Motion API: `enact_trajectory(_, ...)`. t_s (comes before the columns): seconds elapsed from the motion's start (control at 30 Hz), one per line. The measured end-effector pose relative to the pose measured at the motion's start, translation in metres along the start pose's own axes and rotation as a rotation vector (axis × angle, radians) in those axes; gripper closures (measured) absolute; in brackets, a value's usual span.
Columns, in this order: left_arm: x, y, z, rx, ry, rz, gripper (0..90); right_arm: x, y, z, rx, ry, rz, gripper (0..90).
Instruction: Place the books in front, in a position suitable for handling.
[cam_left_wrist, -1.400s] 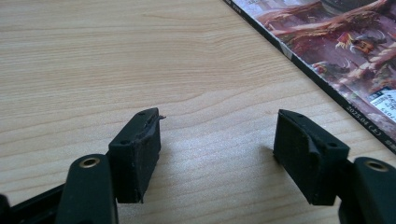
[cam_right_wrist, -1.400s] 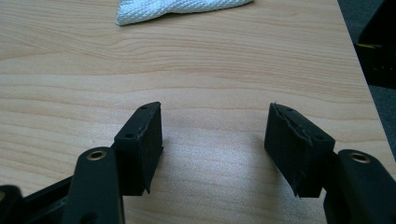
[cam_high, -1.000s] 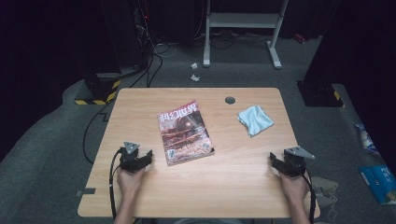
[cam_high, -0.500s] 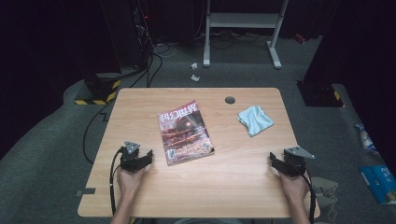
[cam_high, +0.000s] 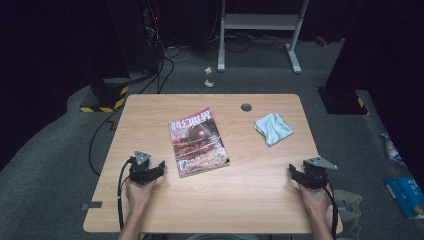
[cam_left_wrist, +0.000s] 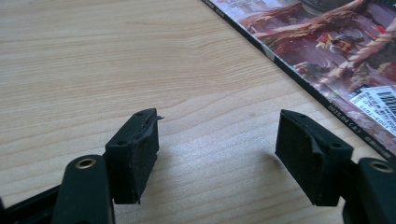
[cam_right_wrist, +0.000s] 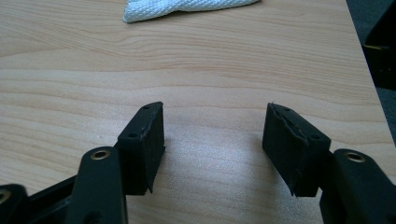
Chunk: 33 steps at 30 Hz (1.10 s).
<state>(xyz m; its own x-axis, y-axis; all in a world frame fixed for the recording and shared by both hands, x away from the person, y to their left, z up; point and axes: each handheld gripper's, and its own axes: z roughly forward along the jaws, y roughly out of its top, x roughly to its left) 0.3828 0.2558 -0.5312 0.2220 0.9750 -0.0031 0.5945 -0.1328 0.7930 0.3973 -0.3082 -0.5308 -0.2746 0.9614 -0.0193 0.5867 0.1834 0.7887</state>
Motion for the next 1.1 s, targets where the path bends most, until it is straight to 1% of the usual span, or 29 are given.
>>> enact_trajectory(0.1, -0.001, 0.000, -0.001, -0.003, -0.012, -0.006, 29.5, 0.000, 0.001, -0.001, 0.007, 0.005, -0.003, 42.4)
enact_trajectory(0.17, -0.002, 0.000, -0.001, -0.001, -0.020, -0.010, 28.9, 0.001, 0.001, -0.002, 0.013, 0.016, -0.008, 47.0)
enact_trajectory(0.23, -0.002, 0.001, -0.002, 0.001, -0.022, -0.012, 28.4, 0.001, 0.001, -0.002, 0.016, 0.016, -0.006, 48.4)
enact_trajectory(0.27, -0.002, 0.002, -0.002, -0.003, -0.031, -0.033, 28.2, 0.001, 0.002, -0.003, 0.020, 0.017, -0.005, 50.4)
enact_trajectory(0.33, -0.003, 0.003, -0.003, -0.007, -0.039, -0.041, 28.2, 0.001, 0.002, -0.003, 0.023, 0.015, -0.004, 51.5)
enact_trajectory(0.43, -0.007, 0.004, -0.004, -0.005, -0.050, -0.032, 28.9, 0.000, 0.002, -0.005, 0.030, 0.035, 0.018, 52.9)
enact_trajectory(0.57, -0.010, 0.005, -0.005, 0.005, -0.074, -0.025, 33.2, 0.000, 0.003, -0.008, 0.010, 0.052, 0.032, 53.8)
enact_trajectory(0.6, -0.010, 0.005, -0.005, 0.005, -0.074, -0.025, 34.5, 0.001, 0.003, -0.008, 0.009, 0.055, 0.035, 53.8)
enact_trajectory(0.63, -0.011, 0.005, -0.006, 0.010, -0.098, -0.026, 36.5, 0.001, 0.003, -0.009, 0.007, 0.057, 0.032, 53.7)
enact_trajectory(0.7, -0.014, 0.006, -0.007, 0.008, -0.107, -0.019, 37.5, 0.002, 0.003, -0.009, 0.007, 0.066, 0.030, 53.7)
enact_trajectory(0.8, -0.016, 0.009, -0.008, 0.006, -0.117, 0.003, 38.0, 0.003, 0.004, -0.010, 0.006, 0.080, 0.036, 53.9)
enact_trajectory(0.9, -0.019, 0.009, -0.008, -0.008, -0.135, -0.007, 38.5, 0.004, 0.004, -0.010, -0.002, 0.099, 0.035, 54.0)
enact_trajectory(0.93, -0.019, 0.009, -0.008, -0.008, -0.135, -0.007, 38.5, 0.004, 0.004, -0.010, -0.002, 0.099, 0.035, 54.0)
enact_trajectory(1.0, -0.022, 0.009, -0.007, 0.003, -0.149, -0.009, 38.4, 0.005, 0.004, -0.010, -0.007, 0.111, 0.038, 53.3)
enact_trajectory(1.03, -0.022, 0.009, -0.007, 0.007, -0.151, -0.002, 38.3, 0.006, 0.005, -0.010, -0.008, 0.112, 0.038, 53.1)
enact_trajectory(1.1, -0.023, 0.009, -0.007, 0.011, -0.151, -0.002, 37.5, 0.007, 0.007, -0.010, 0.005, 0.119, 0.031, 52.9)
